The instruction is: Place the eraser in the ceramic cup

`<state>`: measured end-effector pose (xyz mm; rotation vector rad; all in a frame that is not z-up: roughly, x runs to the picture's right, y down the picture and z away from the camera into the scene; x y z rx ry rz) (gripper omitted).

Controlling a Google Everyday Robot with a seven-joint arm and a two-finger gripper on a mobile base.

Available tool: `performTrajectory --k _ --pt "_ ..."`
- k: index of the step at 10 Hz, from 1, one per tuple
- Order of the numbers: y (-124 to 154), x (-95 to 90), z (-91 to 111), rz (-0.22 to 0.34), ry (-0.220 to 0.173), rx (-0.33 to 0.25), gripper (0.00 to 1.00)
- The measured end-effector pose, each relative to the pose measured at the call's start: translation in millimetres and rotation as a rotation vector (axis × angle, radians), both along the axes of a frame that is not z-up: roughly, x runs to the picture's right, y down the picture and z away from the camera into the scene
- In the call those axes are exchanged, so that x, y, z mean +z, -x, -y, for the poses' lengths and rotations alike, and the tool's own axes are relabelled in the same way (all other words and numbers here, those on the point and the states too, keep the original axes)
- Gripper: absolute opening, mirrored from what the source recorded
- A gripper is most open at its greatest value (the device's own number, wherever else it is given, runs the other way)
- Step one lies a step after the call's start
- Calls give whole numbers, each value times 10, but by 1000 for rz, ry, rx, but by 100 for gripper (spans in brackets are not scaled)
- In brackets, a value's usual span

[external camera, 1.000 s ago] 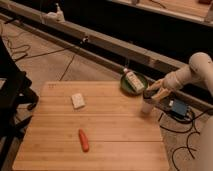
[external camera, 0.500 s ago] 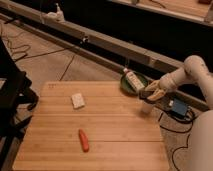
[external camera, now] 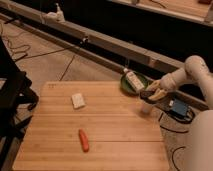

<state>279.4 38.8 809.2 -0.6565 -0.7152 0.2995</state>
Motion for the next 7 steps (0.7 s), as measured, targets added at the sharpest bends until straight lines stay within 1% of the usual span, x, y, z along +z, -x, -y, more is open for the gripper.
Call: performTrajectory --k 3,5,7 --pt "-101 -50 36 -17 -8 -4 73" --pt "-202 -153 88 -22 -29 4 73" --pt "-227 -161 79 -24 -29 6 73"
